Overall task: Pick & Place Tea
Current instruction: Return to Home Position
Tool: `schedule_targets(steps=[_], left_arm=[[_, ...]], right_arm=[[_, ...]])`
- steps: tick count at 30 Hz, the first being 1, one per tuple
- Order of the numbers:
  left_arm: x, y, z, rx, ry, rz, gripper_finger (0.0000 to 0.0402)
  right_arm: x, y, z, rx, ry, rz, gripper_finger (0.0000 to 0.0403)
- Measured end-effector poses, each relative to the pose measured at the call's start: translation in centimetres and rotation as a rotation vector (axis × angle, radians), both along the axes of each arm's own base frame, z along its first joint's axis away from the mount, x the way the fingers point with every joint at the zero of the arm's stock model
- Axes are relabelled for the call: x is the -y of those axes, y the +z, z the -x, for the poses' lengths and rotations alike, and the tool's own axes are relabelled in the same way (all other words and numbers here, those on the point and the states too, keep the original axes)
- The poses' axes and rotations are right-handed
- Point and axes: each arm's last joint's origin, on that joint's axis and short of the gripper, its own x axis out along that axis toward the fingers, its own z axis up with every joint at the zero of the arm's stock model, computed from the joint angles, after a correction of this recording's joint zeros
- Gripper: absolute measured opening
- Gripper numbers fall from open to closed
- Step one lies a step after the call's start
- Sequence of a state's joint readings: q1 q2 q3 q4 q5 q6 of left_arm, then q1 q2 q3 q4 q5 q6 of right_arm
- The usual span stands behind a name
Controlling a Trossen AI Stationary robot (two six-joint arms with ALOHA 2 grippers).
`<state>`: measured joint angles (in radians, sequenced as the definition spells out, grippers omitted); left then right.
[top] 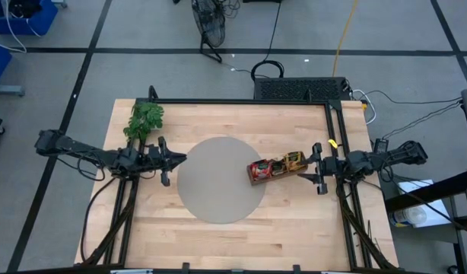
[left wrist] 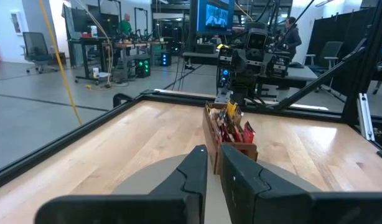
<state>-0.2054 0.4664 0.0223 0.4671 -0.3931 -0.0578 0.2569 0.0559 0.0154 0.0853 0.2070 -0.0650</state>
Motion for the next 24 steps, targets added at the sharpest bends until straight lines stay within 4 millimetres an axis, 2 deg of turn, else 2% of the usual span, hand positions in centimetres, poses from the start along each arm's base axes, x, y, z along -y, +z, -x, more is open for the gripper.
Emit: schedule_targets(steps=[24], left_arm=[[0.0,0.01,0.0,0.001,0.0,0.0,0.0047]], right_arm=[[0.0,0.0,0.0,0.0,0.0,0.0,0.0173]])
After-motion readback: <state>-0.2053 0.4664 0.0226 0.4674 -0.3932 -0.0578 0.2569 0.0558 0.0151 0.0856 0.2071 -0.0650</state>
